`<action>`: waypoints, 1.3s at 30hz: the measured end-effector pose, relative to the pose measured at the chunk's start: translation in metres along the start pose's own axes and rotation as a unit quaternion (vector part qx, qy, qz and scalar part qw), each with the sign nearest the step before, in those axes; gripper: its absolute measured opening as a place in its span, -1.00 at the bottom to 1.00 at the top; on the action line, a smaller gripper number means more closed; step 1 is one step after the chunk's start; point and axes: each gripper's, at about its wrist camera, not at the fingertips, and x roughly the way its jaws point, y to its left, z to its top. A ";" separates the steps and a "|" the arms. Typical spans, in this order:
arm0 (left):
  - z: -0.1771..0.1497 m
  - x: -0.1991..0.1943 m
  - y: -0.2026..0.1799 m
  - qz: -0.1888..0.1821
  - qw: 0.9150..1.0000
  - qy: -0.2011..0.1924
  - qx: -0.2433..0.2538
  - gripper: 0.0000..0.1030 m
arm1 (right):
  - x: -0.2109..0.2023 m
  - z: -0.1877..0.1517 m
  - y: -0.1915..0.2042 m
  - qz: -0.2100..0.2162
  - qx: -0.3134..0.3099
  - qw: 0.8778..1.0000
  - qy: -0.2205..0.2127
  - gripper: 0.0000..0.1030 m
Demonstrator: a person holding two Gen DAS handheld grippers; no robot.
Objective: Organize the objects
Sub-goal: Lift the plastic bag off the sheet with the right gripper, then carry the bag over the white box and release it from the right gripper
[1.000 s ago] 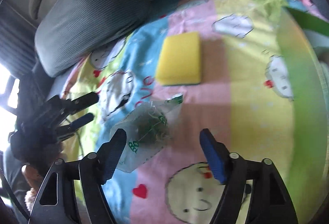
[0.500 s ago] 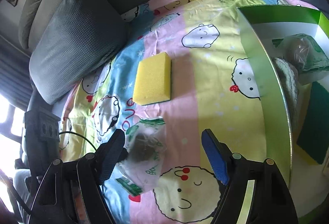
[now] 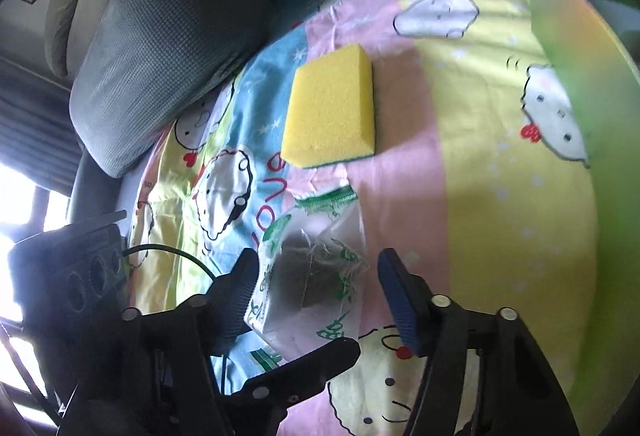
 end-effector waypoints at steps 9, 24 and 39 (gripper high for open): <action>0.002 -0.009 -0.012 0.008 1.000 -0.026 0.010 0.08 | 0.002 -0.003 0.007 0.013 -0.011 1.000 -0.020 0.17; -0.010 -0.043 -0.073 -0.011 0.988 -0.118 0.103 0.06 | -0.077 -0.019 0.017 -0.001 -0.049 0.989 -0.138 0.16; -0.018 -0.056 -0.120 -0.065 0.973 -0.158 0.158 0.05 | -0.137 -0.035 0.016 -0.046 -0.060 0.974 -0.214 0.16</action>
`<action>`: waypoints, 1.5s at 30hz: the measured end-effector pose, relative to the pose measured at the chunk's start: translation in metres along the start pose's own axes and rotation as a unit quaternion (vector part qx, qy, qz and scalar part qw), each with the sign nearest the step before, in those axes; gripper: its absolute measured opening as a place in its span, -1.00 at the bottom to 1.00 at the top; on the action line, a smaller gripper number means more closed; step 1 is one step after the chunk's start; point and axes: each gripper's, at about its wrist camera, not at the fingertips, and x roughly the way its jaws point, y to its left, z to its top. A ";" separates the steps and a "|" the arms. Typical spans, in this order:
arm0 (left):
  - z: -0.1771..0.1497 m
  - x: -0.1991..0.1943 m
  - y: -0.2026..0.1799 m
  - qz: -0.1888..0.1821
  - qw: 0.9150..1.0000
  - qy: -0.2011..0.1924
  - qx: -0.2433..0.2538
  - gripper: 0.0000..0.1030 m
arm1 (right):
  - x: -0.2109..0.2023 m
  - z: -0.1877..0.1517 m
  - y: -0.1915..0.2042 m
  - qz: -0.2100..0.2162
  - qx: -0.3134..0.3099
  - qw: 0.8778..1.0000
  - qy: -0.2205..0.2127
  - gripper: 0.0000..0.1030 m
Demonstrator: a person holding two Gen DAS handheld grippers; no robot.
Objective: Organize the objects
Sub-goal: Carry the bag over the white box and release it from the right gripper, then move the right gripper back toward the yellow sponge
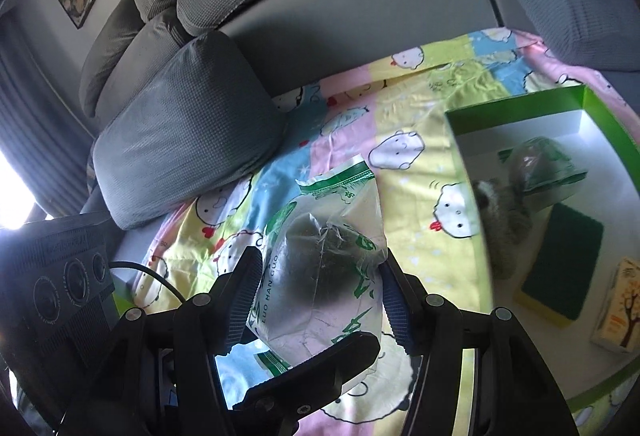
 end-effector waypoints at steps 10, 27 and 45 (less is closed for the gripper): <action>0.004 0.031 -0.037 -0.030 0.999 0.021 0.028 0.05 | -0.032 -0.001 -0.037 -0.029 0.039 0.998 -0.026 0.16; -0.005 0.078 -0.068 -0.087 0.994 0.055 0.030 0.04 | -0.058 -0.011 -0.090 -0.088 0.094 0.991 -0.037 0.16; -0.007 0.074 -0.055 -0.065 0.996 0.054 0.020 -0.02 | -0.049 -0.014 -0.139 -0.204 0.156 0.966 -0.026 0.08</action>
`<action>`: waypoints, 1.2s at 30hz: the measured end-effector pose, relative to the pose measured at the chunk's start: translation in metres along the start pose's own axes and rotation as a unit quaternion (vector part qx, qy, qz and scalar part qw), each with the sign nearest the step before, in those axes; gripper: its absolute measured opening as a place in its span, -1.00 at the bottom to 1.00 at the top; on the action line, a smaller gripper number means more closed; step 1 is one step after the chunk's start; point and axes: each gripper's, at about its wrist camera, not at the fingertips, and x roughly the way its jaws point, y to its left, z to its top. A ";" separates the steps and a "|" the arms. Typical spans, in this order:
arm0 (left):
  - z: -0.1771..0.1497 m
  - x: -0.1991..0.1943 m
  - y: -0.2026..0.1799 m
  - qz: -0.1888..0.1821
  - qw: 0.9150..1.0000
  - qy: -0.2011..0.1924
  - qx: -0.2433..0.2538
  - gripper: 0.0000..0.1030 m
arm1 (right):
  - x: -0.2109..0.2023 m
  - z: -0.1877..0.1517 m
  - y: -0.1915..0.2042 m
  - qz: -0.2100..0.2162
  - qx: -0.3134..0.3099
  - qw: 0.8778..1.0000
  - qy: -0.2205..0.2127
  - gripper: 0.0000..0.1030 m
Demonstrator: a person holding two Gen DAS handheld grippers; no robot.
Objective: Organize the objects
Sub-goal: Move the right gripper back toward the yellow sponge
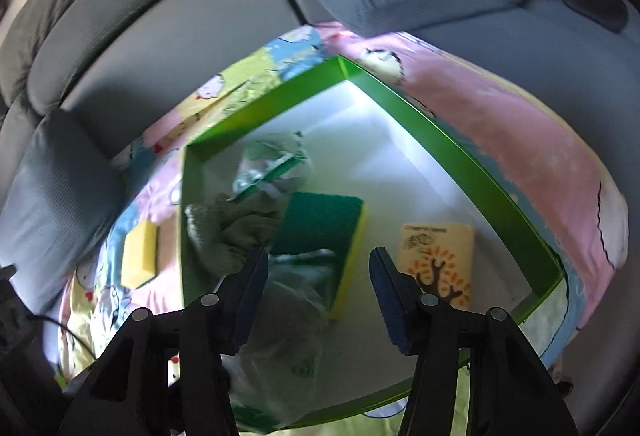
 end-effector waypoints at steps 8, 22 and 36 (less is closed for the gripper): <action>0.011 -0.030 0.020 0.034 0.999 -0.025 -0.017 0.06 | -0.008 0.003 0.015 0.049 0.001 0.999 -0.009 0.08; 0.033 -0.085 0.163 0.140 0.965 -0.066 -0.212 0.57 | 0.046 0.026 0.150 0.183 -0.103 0.974 0.083 0.67; 0.019 -0.066 0.233 0.144 0.946 -0.042 -0.289 0.54 | 0.171 0.003 0.220 0.181 -0.121 0.954 0.208 0.68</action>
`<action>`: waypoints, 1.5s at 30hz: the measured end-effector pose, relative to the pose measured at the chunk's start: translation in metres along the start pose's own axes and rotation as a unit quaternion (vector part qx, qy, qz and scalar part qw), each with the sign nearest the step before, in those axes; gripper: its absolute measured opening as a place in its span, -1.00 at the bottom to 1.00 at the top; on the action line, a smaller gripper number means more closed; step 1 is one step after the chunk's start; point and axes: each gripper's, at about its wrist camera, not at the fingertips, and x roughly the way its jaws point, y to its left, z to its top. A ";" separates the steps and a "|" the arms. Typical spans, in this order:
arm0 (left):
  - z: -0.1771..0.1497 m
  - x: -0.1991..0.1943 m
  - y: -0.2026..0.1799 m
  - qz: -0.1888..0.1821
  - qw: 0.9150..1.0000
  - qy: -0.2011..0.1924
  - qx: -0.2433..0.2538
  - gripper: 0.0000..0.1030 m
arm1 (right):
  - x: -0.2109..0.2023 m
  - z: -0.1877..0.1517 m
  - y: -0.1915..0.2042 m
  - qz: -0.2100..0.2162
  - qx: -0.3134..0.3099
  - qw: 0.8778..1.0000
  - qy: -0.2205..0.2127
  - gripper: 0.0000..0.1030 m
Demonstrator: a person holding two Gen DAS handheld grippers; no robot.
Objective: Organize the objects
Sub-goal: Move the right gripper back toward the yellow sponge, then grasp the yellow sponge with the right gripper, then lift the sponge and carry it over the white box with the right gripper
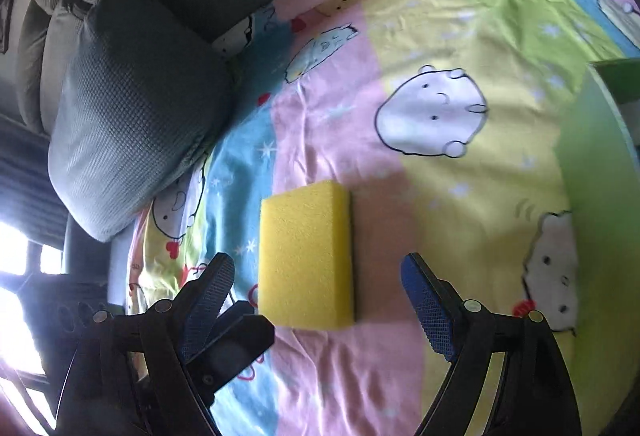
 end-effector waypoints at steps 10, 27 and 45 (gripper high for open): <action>-0.005 0.015 0.003 0.027 0.999 -0.014 0.031 0.15 | 0.026 -0.004 0.006 -0.005 -0.036 0.999 0.026 0.17; -0.023 -0.013 -0.034 0.001 0.993 -0.046 0.104 -0.18 | -0.017 -0.025 0.011 0.028 -0.049 0.998 -0.038 0.03; -0.076 -0.074 -0.106 -0.041 0.967 -0.121 0.218 -0.17 | -0.131 -0.079 0.016 0.034 -0.078 0.982 -0.171 0.03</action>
